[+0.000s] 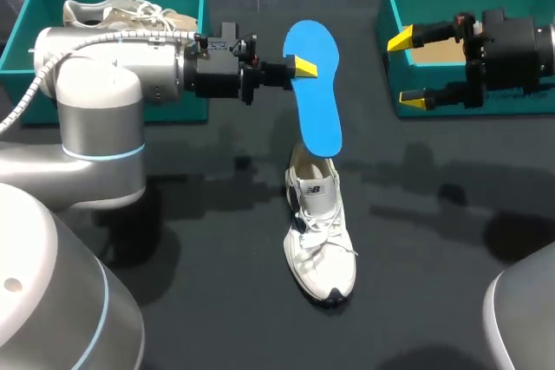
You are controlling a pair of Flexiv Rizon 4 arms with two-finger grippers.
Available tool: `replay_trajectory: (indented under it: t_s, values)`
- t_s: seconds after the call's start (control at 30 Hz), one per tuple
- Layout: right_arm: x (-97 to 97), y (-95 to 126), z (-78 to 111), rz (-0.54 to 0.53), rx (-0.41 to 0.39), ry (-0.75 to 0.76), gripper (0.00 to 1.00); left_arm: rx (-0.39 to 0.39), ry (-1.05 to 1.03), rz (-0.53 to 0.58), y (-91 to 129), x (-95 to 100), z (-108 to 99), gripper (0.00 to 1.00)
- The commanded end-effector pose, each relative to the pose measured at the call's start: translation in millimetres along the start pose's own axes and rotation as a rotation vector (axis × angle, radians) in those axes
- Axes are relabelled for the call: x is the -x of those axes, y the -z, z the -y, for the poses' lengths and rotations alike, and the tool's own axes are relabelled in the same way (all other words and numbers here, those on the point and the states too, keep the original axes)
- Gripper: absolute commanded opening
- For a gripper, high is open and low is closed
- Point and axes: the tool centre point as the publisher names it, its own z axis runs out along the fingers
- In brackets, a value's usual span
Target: Take the shoe out of the shoebox, open the shoe tongue, remove and reinsert the insole, then place the shoe into the shoebox
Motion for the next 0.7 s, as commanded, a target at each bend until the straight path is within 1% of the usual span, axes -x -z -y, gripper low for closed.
replay_trajectory:
  t_s: [0.03,0.23,0.37,0.57,0.7]
  values:
    - [6.7,-1,2.2,-0.075,0.006,-0.003,1.0,-0.025,-0.081,-0.01,1,-4.2,-1,0.0]
    - [10.3,0,1.9,-0.1,0.001,-0.01,1.0,-0.073,-0.296,-0.009,5,-13.7,-1,0.0]
    - [12.2,0,0.3,-0.11,-0.001,-0.016,1.0,-0.09,-0.382,-0.01,7,-18.0,0,0.0]
    - [13.0,0,-0.4,-0.116,-0.001,-0.019,1.0,-0.102,-0.494,-0.014,8,-20.0,0,0.0]
    - [13.0,0,-0.4,-0.116,-0.001,-0.019,1.0,-0.09,-0.586,-0.038,10,-21.2,-2,0.0]
